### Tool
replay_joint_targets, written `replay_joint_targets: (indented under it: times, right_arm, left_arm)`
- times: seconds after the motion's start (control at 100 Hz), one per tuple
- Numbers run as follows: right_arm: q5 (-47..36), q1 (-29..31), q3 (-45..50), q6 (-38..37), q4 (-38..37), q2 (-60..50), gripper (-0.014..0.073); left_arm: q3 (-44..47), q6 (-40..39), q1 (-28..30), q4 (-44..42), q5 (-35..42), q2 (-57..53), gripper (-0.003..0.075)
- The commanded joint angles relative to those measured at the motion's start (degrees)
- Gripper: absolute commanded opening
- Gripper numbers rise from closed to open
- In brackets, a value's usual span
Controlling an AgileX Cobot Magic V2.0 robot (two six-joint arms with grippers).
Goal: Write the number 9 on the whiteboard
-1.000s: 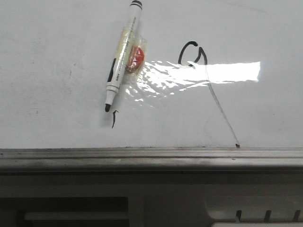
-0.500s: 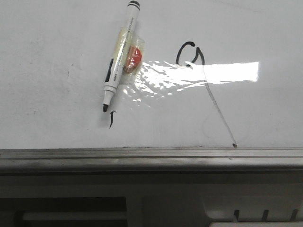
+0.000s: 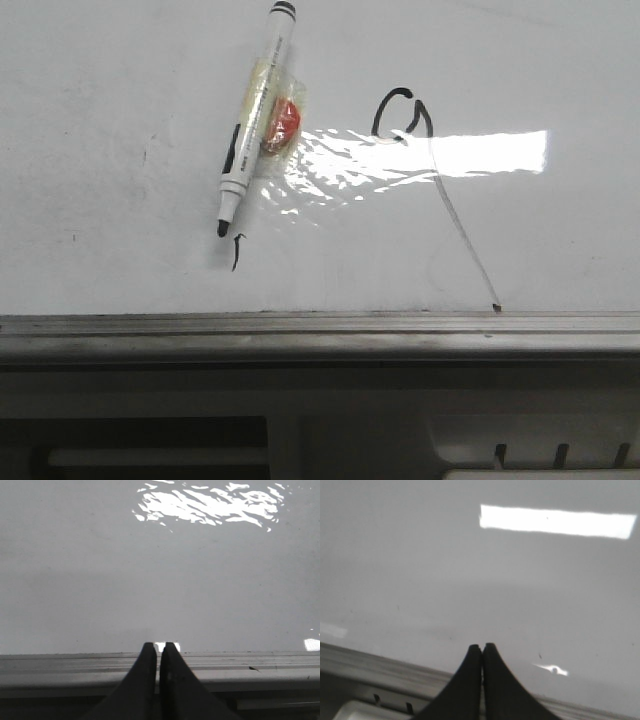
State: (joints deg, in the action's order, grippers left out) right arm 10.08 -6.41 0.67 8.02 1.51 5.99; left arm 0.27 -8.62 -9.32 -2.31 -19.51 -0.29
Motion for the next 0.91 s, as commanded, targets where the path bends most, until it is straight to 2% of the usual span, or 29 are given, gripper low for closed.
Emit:
replay_joint_targets:
  times: [0.0,0.14,0.21,0.9]
  right_arm:
    - [0.59,1.00,1.36,-0.18,-3.12,-0.77,-0.0069]
    - [8.00,1.00,1.36,-0.18,-3.12,-5.18,-0.0069]
    - [7.47,1.00,1.36,-0.18,-3.12,-7.72,-0.0069]
    - [7.24,1.10,1.36,-0.18,-3.12,-7.44,-0.0069]
  left_arm:
    - [2.39,0.03,0.04,0.63,2.67,-1.49,-0.0020]
    - [2.39,0.03,0.04,0.63,2.67,-1.49,-0.0020]
    - [2.29,0.03,0.04,0.63,2.67,-1.49,-0.0020]
    - [2.29,0.03,0.04,0.63,2.67,-1.49,-0.0020]
